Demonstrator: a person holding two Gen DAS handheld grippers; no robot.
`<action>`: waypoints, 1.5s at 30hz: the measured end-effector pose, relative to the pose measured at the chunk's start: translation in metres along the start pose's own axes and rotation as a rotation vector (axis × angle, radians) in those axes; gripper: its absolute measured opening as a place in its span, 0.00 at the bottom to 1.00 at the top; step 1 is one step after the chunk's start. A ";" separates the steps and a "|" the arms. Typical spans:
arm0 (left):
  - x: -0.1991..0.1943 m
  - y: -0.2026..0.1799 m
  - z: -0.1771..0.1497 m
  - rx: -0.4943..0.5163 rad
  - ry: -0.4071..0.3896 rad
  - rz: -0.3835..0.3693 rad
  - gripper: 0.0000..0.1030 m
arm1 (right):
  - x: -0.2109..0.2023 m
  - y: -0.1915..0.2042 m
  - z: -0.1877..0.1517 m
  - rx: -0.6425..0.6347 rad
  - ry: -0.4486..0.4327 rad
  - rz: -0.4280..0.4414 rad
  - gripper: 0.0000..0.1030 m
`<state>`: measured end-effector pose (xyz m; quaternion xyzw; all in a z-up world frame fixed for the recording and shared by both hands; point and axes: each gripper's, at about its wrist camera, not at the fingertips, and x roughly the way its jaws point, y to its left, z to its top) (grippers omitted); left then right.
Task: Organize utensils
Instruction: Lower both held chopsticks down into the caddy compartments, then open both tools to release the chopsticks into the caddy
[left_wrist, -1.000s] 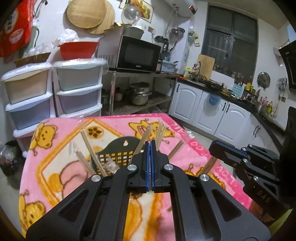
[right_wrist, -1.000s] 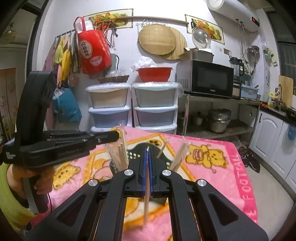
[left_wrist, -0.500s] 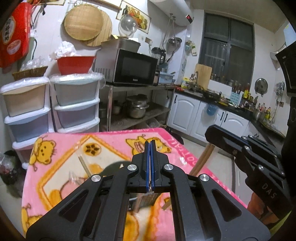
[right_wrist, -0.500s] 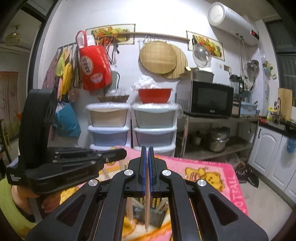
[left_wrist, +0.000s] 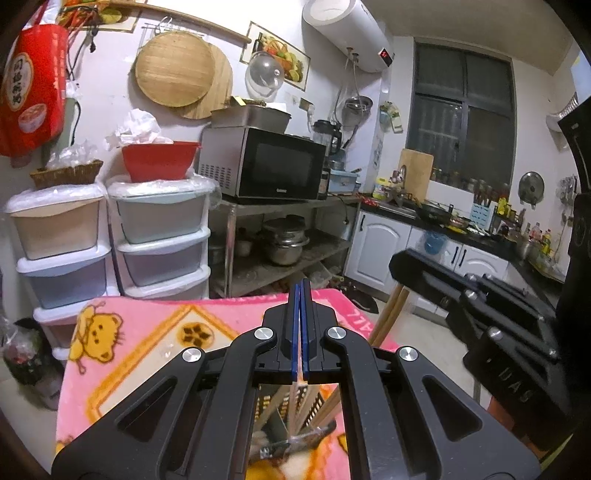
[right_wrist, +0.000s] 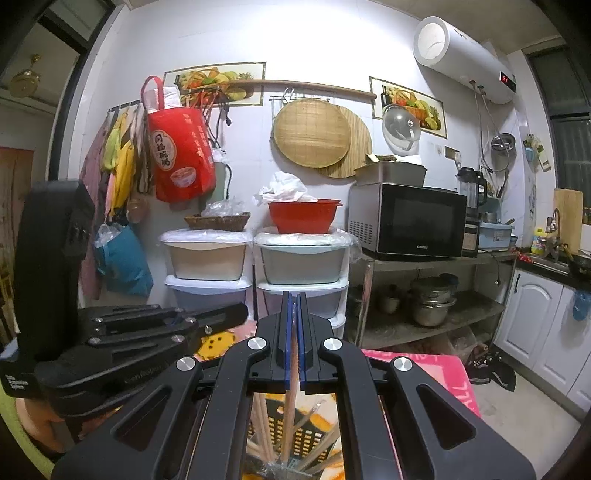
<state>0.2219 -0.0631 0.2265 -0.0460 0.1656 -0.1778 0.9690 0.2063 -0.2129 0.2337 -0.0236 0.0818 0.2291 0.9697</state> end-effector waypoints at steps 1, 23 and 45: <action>0.002 0.000 0.003 0.002 -0.004 0.004 0.00 | 0.003 -0.001 0.000 0.002 0.004 -0.003 0.03; 0.035 0.021 -0.029 -0.037 0.066 0.035 0.00 | 0.051 -0.020 -0.048 0.059 0.129 -0.041 0.03; 0.019 0.031 -0.082 -0.077 0.142 0.033 0.17 | 0.029 -0.020 -0.094 0.128 0.228 -0.027 0.41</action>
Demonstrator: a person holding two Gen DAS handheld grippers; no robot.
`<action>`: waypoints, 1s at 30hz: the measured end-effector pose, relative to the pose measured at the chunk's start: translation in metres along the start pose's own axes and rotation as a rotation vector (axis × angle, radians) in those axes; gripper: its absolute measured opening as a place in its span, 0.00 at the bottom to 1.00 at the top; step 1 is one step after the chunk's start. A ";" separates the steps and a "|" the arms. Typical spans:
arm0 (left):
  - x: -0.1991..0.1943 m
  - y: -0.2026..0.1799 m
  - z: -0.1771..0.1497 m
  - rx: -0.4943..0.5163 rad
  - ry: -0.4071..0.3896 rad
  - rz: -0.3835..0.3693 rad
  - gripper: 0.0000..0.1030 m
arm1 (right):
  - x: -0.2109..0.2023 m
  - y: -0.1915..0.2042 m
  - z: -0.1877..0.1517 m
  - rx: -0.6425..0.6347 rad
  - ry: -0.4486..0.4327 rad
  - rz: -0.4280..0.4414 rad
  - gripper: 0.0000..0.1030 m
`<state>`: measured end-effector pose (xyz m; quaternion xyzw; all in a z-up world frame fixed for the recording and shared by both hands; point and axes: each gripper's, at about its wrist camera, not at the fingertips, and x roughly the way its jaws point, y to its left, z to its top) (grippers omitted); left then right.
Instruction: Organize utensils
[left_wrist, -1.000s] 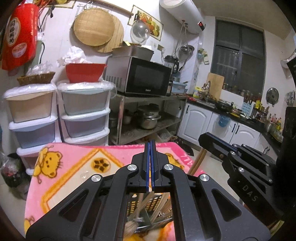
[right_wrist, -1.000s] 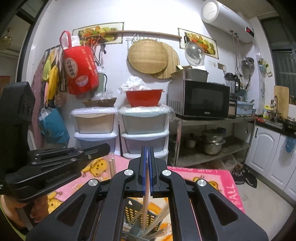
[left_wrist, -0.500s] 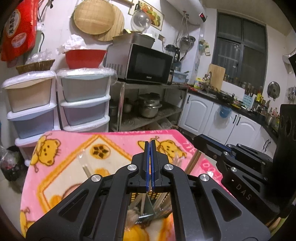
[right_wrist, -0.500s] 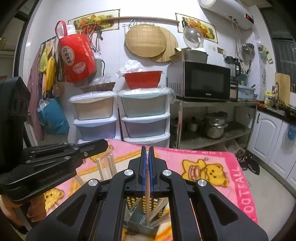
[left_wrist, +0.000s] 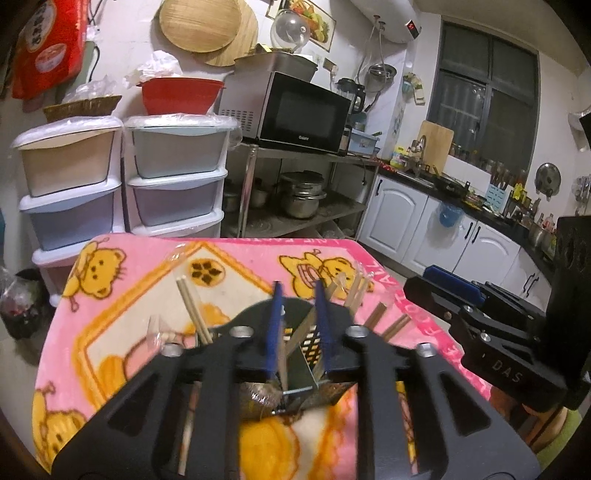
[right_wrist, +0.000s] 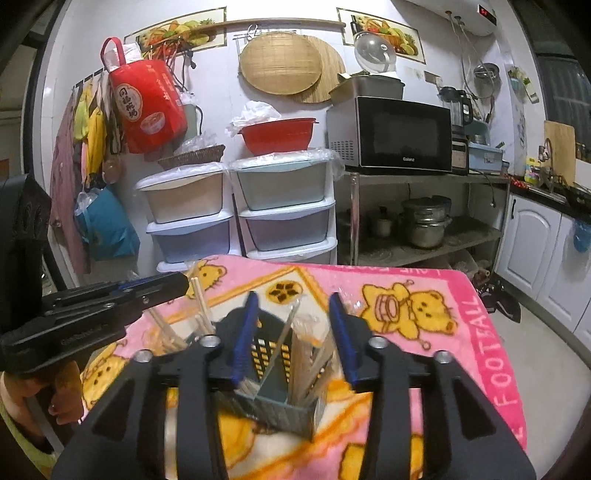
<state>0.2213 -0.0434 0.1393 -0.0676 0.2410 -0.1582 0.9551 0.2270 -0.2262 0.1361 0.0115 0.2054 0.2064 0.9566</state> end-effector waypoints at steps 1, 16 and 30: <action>-0.004 0.001 -0.003 -0.002 -0.003 0.000 0.18 | -0.002 0.000 -0.002 0.001 0.001 -0.001 0.41; -0.035 0.011 -0.046 -0.044 0.022 0.005 0.67 | -0.033 0.003 -0.039 0.001 0.039 0.010 0.65; -0.047 0.013 -0.106 -0.055 0.070 0.093 0.90 | -0.043 0.012 -0.099 0.006 0.131 0.013 0.79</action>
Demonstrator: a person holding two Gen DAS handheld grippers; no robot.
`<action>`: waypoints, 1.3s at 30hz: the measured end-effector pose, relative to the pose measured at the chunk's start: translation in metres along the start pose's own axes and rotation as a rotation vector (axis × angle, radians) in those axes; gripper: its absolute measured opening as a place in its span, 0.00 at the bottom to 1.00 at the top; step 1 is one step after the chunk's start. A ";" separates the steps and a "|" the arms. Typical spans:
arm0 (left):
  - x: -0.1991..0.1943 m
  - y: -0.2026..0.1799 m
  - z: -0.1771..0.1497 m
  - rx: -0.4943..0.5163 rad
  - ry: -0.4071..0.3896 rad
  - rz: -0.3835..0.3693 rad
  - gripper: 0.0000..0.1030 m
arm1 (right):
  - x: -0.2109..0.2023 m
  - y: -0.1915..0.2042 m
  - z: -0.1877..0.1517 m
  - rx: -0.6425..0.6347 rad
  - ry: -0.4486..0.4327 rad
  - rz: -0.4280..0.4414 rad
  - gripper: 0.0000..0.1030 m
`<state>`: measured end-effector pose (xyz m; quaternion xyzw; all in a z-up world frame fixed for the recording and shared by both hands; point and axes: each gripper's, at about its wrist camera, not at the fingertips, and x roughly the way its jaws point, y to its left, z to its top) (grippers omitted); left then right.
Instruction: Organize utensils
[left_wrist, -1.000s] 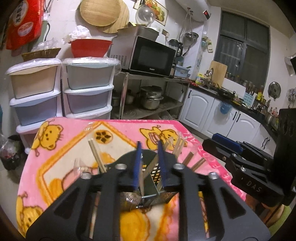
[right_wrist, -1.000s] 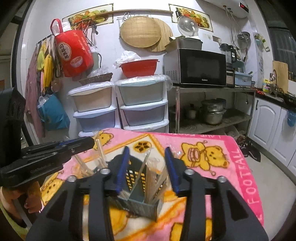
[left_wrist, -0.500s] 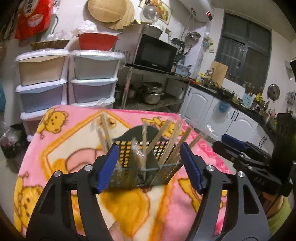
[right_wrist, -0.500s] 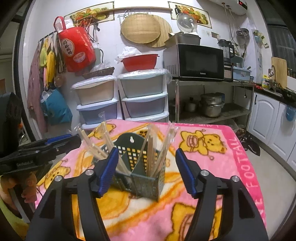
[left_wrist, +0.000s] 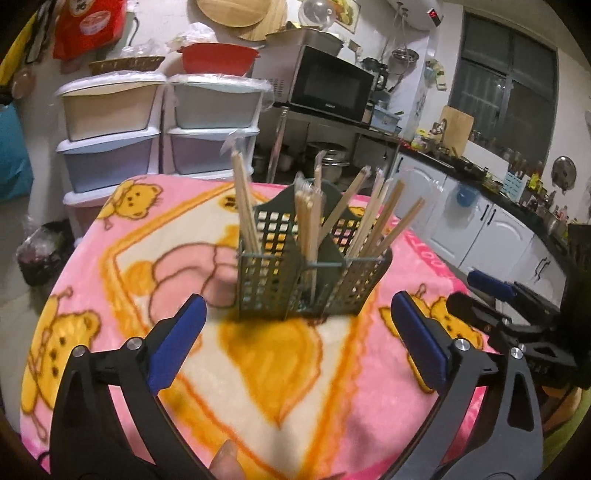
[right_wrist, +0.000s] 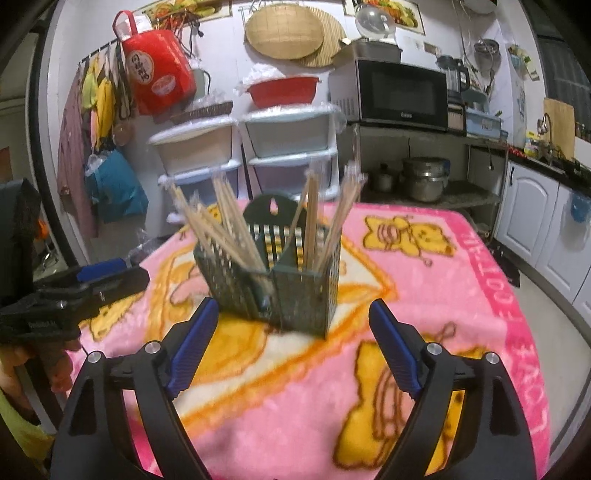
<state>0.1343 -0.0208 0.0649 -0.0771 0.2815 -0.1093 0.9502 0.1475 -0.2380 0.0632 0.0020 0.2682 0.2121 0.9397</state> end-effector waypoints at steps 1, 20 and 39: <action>-0.001 0.001 -0.004 -0.006 -0.001 0.007 0.90 | 0.000 0.000 -0.004 0.007 0.004 0.004 0.79; -0.017 -0.003 -0.061 0.027 -0.142 0.085 0.90 | -0.028 0.000 -0.059 -0.007 -0.223 -0.077 0.94; -0.015 -0.004 -0.075 0.045 -0.197 0.085 0.90 | -0.032 0.000 -0.082 -0.013 -0.318 -0.102 0.94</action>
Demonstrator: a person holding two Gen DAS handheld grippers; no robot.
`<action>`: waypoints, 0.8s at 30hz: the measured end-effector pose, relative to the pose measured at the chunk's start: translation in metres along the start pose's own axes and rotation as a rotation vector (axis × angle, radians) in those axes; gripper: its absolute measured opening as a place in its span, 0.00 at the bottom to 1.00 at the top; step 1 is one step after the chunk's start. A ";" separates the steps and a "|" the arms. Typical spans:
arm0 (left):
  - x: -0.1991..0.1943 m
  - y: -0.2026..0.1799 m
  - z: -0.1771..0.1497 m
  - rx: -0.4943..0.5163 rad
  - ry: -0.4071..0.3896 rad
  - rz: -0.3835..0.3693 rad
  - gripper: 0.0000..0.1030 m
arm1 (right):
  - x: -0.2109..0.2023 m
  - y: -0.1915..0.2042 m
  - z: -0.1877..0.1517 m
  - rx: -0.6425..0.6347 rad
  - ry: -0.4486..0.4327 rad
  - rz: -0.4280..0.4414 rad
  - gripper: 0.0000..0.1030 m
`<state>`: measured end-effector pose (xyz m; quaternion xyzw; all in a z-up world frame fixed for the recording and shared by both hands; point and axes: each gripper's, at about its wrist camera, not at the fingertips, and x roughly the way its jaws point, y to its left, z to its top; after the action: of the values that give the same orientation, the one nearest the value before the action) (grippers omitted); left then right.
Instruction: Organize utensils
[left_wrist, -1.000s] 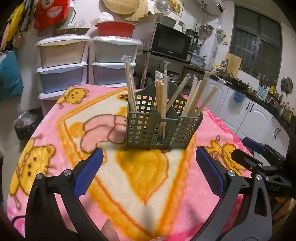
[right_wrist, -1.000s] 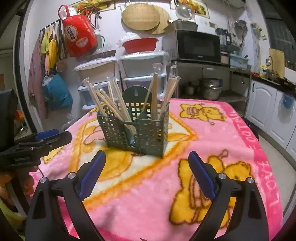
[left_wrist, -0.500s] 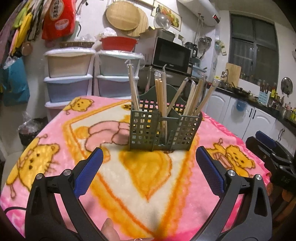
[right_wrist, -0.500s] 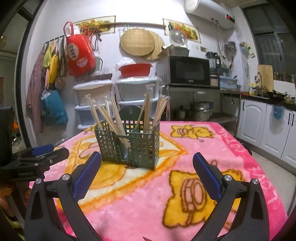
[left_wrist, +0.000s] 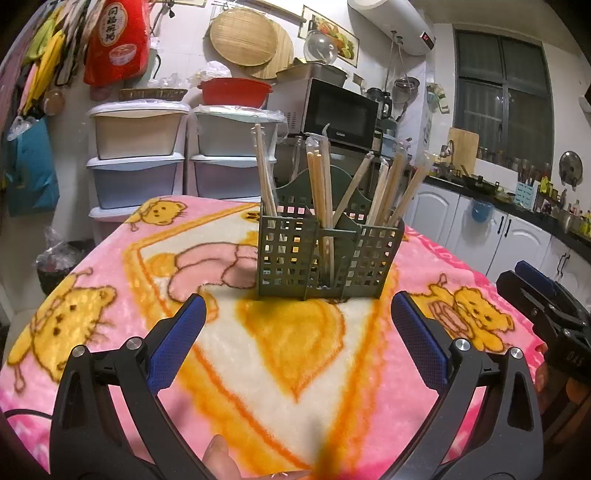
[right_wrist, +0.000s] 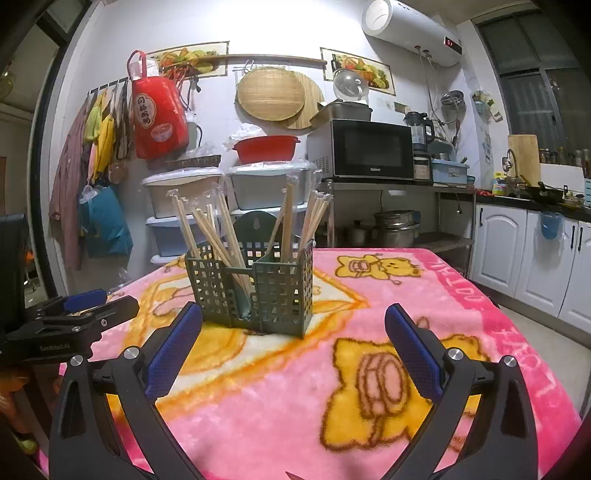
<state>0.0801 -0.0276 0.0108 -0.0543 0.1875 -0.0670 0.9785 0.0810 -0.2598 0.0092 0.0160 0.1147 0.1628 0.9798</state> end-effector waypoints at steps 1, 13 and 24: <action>0.000 0.000 0.000 0.000 0.000 0.001 0.90 | 0.000 0.000 0.000 0.000 0.001 0.001 0.94; 0.000 0.000 0.000 -0.001 -0.002 0.005 0.90 | 0.001 0.000 -0.001 -0.003 0.006 0.000 0.94; 0.001 0.001 0.000 -0.003 -0.003 0.004 0.90 | 0.001 0.001 -0.001 -0.004 0.008 0.001 0.94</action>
<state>0.0810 -0.0272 0.0101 -0.0553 0.1864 -0.0645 0.9788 0.0814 -0.2590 0.0077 0.0136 0.1183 0.1633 0.9794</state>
